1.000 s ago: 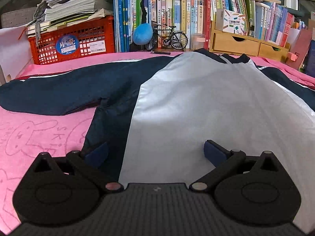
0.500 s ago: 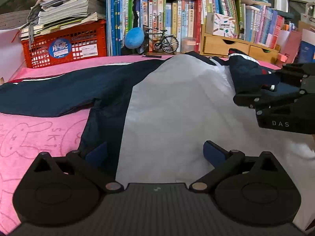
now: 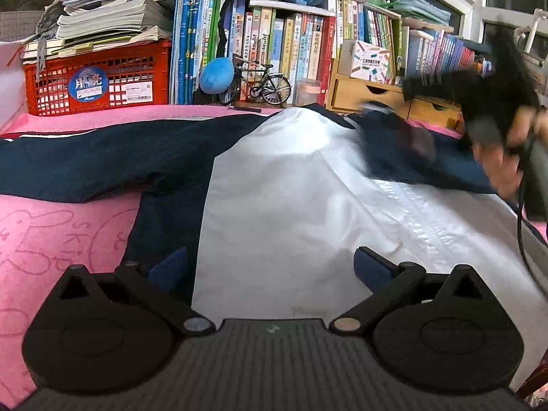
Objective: Fold clothes
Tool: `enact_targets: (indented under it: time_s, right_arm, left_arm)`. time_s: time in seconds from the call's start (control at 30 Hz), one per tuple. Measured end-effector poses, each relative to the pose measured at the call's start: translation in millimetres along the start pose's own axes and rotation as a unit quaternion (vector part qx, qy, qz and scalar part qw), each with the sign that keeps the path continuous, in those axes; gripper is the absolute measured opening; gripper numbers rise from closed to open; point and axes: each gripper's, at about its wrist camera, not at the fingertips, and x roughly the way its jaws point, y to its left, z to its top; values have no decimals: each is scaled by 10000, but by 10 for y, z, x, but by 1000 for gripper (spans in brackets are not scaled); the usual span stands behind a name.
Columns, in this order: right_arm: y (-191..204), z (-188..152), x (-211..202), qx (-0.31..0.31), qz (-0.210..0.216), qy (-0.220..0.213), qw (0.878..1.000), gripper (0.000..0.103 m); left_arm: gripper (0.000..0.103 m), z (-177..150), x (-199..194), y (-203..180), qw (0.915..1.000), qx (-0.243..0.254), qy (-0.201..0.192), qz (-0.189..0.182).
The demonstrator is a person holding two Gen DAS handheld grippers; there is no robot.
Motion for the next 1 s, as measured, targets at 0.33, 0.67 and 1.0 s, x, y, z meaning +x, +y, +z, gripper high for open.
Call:
enact_targets:
  time_s: [0.33,0.67,1.0]
  right_arm:
    - [626,-190,-306,-1668,207,-504,9845,103]
    - [-322,-680,-143,-980,-1460,244,9841,101]
    - [57,-641,-397,-1617,-927,-36,9825,101]
  left_arm:
    - [103,-7,-13,30,9997,-116,-100,-178]
    - [103,-26,-18,29,9994,-105,-158,-290]
    - [103,14,-22,30,9998,-98,20,-143]
